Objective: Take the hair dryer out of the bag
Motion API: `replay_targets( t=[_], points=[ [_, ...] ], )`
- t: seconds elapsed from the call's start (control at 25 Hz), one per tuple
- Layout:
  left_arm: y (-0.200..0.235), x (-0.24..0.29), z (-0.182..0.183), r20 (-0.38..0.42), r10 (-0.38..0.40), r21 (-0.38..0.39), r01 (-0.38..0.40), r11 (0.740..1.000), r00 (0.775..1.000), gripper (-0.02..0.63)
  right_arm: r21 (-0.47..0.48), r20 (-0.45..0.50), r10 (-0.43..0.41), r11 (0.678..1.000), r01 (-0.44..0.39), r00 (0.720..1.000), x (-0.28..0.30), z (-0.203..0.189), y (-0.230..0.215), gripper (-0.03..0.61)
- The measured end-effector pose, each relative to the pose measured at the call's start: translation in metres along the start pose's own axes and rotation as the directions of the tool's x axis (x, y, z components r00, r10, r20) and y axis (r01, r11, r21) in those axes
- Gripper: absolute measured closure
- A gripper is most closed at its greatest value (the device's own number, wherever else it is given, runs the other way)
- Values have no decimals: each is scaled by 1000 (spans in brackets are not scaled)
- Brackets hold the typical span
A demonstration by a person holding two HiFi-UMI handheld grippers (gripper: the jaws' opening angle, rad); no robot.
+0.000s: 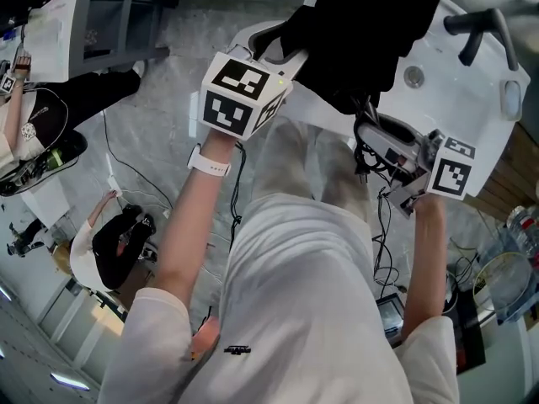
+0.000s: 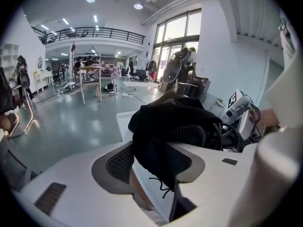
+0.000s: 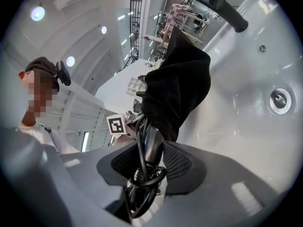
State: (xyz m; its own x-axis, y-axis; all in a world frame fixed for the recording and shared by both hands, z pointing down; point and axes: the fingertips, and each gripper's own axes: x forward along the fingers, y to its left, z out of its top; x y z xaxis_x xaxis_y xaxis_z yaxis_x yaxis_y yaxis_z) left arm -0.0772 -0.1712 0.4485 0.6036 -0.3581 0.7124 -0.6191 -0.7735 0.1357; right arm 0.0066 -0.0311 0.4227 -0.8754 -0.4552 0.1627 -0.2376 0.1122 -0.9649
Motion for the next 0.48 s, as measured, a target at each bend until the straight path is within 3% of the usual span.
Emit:
replay_targets(
  t=[0.08,0.16,0.28,0.48],
  points=[
    [5,1,-1,-13,-11,54,12,998,1000,416,2,-9,5,1000,-5,1000,0,-1,-1,410],
    [18,0,-1,-25,-8,105,11,994,1000,456,-13,-36,1,1000,-2,999,0,-3,-2,411],
    [31,1,4,-31,-41,125,45,991,999,458,-33,-94,7,999,-10,996,2,-7,-1,411],
    [25,10,8,-63,-33,178,44,983,997,548,-63,-168,26,997,-37,985,4,-17,5,411]
  ],
)
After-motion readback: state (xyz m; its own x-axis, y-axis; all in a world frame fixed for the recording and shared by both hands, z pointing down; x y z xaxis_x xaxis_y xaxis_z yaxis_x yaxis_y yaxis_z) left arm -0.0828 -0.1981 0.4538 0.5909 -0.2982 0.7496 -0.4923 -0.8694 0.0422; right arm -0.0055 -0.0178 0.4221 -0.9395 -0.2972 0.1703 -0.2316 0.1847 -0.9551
